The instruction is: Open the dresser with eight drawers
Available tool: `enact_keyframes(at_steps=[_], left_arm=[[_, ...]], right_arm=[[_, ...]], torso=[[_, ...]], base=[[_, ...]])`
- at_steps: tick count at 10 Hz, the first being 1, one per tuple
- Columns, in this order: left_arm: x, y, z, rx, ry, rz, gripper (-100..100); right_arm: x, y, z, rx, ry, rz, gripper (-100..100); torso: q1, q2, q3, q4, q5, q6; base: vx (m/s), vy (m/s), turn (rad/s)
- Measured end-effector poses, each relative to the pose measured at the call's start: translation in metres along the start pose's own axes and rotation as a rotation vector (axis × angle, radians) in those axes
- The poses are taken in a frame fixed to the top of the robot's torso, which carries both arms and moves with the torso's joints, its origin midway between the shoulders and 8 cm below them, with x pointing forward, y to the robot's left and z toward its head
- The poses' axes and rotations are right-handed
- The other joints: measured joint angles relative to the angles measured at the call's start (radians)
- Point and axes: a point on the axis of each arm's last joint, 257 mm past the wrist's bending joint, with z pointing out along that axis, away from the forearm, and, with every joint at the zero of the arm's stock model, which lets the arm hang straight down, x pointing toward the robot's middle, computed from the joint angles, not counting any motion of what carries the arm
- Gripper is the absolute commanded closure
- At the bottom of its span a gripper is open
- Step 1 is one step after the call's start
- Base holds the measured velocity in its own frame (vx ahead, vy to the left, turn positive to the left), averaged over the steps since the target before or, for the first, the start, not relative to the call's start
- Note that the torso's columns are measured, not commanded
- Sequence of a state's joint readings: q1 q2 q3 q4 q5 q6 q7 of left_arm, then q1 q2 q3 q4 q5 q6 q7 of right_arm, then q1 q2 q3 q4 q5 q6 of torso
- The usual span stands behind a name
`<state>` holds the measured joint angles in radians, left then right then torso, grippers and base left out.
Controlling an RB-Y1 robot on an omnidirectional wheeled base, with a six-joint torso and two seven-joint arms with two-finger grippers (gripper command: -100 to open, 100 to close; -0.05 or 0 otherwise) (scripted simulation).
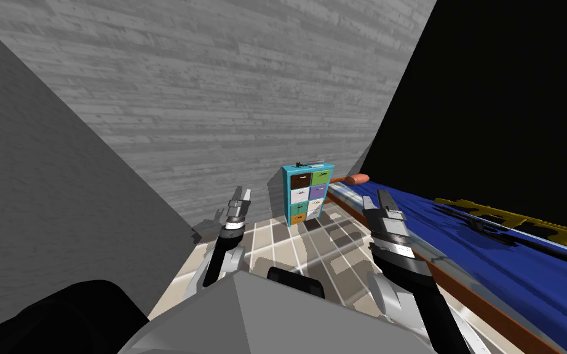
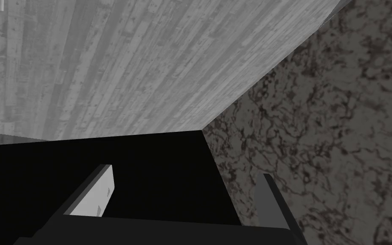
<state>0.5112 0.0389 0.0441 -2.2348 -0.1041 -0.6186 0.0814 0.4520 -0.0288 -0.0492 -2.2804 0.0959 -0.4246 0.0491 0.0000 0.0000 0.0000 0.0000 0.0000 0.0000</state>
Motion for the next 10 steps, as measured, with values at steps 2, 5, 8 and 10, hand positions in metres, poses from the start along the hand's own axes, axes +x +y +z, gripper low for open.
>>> enact_keyframes(at_steps=[2, 5, 8, 10], left_arm=[[0.0000, 0.0000, 0.0000, 0.000, 0.000, 0.000, 0], [0.0000, -0.0001, 0.0000, 0.000, 0.000, 0.000, 0], [0.0000, -0.0001, 0.0001, 0.000, 0.000, 0.000, 0], [0.0000, -0.0002, 0.0001, 0.000, 0.000, 0.000, 0]], right_arm=[[0.0000, 0.0000, 0.0000, 0.000, 0.000, 0.000, 0], [0.0000, 0.0001, 0.0000, 0.000, 0.000, 0.000, 0], [0.0000, 0.0002, 0.0001, 0.000, 0.000, 0.000, 0], [0.0000, 0.0002, 0.0001, 0.000, 0.000, 0.000, -100]], torso=[[0.000, 0.104, -0.209, 0.105, 0.000, 0.000], [0.000, 0.322, -0.644, 0.322, 0.000, 0.000], [0.000, 0.544, -1.087, 0.544, 0.000, 0.000], [0.000, 0.691, -1.382, 0.691, 0.000, 0.000]], base=[[0.000, 0.000, 0.000], [0.000, 0.000, 0.000], [0.000, 0.000, 0.000], [0.012, 0.002, 0.047]])
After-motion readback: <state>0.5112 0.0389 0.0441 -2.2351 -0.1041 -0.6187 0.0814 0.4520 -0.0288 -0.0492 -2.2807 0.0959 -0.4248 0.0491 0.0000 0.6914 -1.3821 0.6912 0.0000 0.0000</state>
